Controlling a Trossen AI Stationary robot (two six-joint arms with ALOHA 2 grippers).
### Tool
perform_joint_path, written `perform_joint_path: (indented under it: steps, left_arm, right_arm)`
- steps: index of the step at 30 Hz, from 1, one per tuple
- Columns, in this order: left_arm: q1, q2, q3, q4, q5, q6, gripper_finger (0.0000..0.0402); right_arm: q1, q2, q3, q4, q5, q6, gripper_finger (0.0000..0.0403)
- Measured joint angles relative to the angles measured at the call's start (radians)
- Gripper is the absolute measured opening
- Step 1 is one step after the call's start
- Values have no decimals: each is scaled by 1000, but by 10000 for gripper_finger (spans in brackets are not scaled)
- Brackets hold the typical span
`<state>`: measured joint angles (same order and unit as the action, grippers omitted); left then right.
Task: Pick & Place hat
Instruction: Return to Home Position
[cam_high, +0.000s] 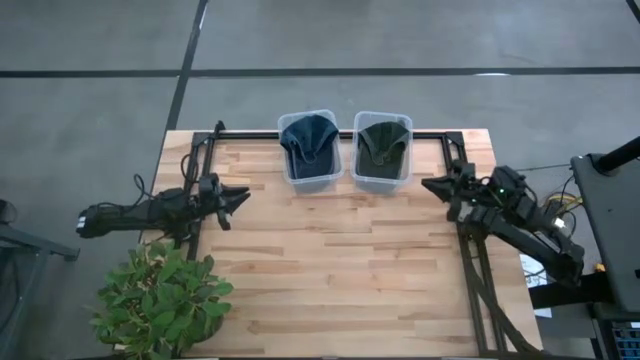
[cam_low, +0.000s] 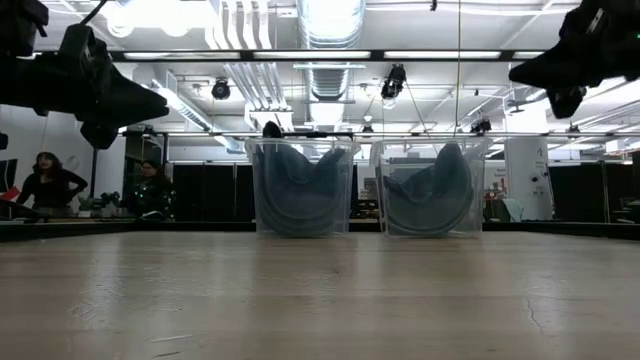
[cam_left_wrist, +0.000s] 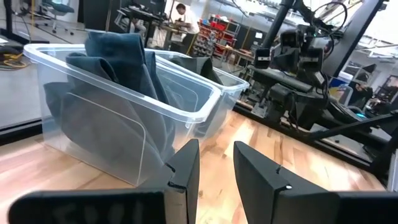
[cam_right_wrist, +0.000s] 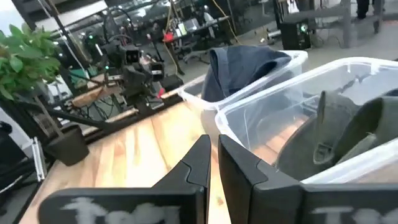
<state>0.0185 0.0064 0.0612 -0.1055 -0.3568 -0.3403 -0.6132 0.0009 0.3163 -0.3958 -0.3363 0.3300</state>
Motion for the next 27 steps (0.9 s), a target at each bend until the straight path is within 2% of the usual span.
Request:
perform_joint_path:
  steps: [5,14,27]
  left_arm:
    - [0,-1,-1,-1,-4,1,92]
    - [0,-1,-2,-9,-8,2,92]
    - [1,4,-3,-10,-8,-2,92]
  right_arm:
    - [0,-1,-96,124,0,-4,27]
    - [0,-1,-214,191,-4,55,27]
    - [0,2,-233,198,-28,-161,27]
